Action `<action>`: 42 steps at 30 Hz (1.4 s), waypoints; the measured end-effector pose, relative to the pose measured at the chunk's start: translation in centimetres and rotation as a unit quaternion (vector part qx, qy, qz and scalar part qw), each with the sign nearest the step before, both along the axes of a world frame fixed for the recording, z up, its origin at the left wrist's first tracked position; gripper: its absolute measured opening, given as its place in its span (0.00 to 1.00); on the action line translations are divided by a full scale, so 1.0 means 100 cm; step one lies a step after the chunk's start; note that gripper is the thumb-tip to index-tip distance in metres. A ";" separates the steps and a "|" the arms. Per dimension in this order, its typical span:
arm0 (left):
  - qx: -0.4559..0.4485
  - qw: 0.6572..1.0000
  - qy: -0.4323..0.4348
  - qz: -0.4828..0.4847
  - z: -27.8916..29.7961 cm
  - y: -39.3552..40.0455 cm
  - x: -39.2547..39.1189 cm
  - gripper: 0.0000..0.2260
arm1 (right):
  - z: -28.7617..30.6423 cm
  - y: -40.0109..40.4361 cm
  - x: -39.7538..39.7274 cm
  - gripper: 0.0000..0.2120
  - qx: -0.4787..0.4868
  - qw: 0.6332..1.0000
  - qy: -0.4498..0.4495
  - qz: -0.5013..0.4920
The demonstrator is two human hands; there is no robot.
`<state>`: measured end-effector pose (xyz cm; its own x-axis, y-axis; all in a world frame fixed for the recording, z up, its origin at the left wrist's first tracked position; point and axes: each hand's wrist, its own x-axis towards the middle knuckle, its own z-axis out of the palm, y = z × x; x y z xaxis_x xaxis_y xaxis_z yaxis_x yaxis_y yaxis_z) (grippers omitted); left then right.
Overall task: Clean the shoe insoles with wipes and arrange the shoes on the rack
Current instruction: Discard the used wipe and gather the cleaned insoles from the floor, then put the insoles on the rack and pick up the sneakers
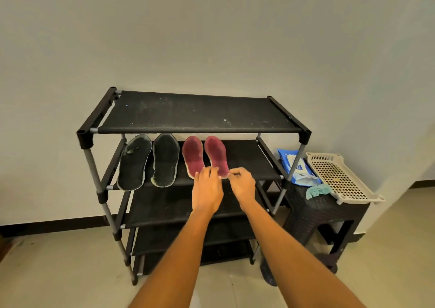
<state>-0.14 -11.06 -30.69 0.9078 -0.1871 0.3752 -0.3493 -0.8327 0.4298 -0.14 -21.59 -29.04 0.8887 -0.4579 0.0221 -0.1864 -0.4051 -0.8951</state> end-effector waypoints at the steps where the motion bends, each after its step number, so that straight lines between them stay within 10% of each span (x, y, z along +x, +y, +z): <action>1: -0.001 1.000 -0.003 -0.004 -0.003 -0.001 -0.010 0.16 | -0.004 0.002 -0.008 0.05 0.006 1.000 0.014 -0.003; 15: -0.154 0.945 0.284 0.047 -0.024 0.040 -0.086 0.12 | -0.023 0.027 -0.092 0.10 0.043 0.975 0.165 0.144; 28: -0.284 0.832 0.401 0.258 -0.193 0.021 0.004 0.10 | -0.199 0.047 0.015 0.08 0.075 0.935 0.278 0.206; 42: -0.395 0.682 0.413 0.456 -0.084 0.103 -0.085 0.12 | -0.101 0.145 -0.042 0.09 0.006 0.812 0.429 0.397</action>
<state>-8.67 -0.73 -39.11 0.4750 0.5611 -0.6779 0.7918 0.0637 0.6075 -4.35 -7.11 -39.16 0.5905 0.2703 -0.7605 -0.4279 -0.6940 -0.5789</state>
